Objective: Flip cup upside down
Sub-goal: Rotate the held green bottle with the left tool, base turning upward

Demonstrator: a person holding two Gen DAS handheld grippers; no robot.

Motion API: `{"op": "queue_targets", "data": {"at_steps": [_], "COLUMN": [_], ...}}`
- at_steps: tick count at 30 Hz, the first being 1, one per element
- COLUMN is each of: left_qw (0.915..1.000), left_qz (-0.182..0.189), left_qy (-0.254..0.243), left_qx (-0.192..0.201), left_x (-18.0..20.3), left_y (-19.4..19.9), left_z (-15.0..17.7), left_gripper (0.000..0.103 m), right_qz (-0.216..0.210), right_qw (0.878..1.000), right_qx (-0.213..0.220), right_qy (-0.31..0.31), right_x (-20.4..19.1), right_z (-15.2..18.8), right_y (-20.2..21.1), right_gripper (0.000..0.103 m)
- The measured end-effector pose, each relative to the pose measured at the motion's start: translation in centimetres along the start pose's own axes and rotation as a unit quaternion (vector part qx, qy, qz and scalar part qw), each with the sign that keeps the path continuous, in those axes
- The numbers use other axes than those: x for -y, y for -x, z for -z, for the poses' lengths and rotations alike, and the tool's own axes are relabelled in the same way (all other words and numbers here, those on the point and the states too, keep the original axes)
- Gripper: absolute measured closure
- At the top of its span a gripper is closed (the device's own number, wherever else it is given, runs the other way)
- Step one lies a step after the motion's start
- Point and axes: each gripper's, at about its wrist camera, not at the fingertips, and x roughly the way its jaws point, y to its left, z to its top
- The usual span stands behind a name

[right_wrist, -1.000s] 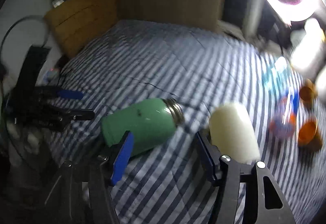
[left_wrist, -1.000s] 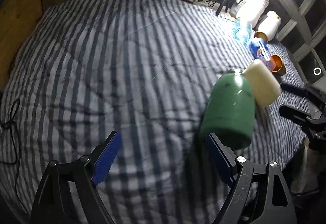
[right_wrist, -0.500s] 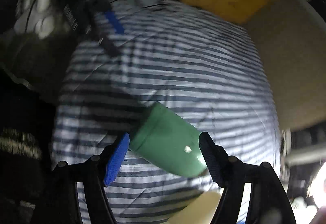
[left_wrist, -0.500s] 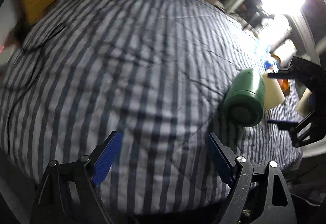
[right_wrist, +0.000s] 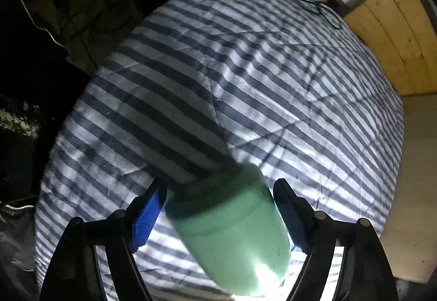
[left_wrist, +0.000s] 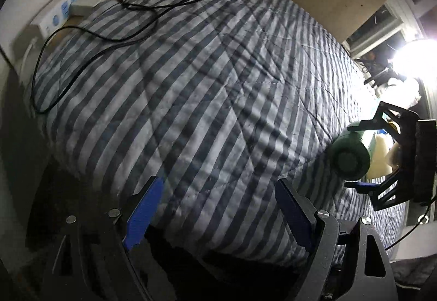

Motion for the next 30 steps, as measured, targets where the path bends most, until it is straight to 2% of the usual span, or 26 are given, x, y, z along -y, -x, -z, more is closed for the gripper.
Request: {"op": "queue_targets", "data": {"at_steps": [3,5,9,11,14,16,19,24,30], "left_qw": [1.0000,1.0000,0.9992,0.9981,0.9948,0.9930,0.9922,0.9942,0.9983], "left_qz": [0.002,0.005,0.024,0.030,0.039,0.042,0.046,0.049,0.038], "left_qy": [-0.002,-0.005,-0.032,-0.054,-0.091,-0.106,-0.111,-0.094,-0.045], "left_qx": [0.001,0.002,-0.007,-0.010,-0.024,-0.030,-0.032,-0.019,-0.004], "left_x": [0.3,0.8,2.9,4.5,7.1,8.4,9.4,9.0,6.7], "left_y": [0.0,-0.1,-1.0,-1.7,-3.2,-3.8,-4.2,-3.4,-2.7], "left_z": [0.1,0.0,-0.5,-0.7,-0.7,-0.7,-0.8,-0.1,1.4], "left_gripper": [0.017,0.017,0.017,0.017,0.017,0.017,0.017,0.018,0.018], "right_qz": [0.002,0.001,0.007,0.008,-0.002,-0.019,-0.022,-0.030,-0.047], "right_qw": [1.000,0.999,0.989,0.981,0.976,0.976,0.982,0.990,0.998], "right_qx": [0.005,0.015,0.046,0.061,0.068,0.067,0.064,0.031,0.007], "right_qy": [-0.014,-0.047,-0.141,-0.185,-0.207,-0.204,-0.178,-0.136,-0.036], "right_x": [0.2,0.8,2.5,2.9,2.6,2.3,1.9,2.0,1.0], "right_z": [0.1,0.1,0.1,0.4,0.9,0.9,1.6,2.8,1.8], "right_y": [0.0,0.3,1.2,1.6,2.1,2.6,3.8,3.9,2.9], "right_gripper": [0.030,0.036,0.061,0.065,0.062,0.047,0.040,0.037,0.032]}}
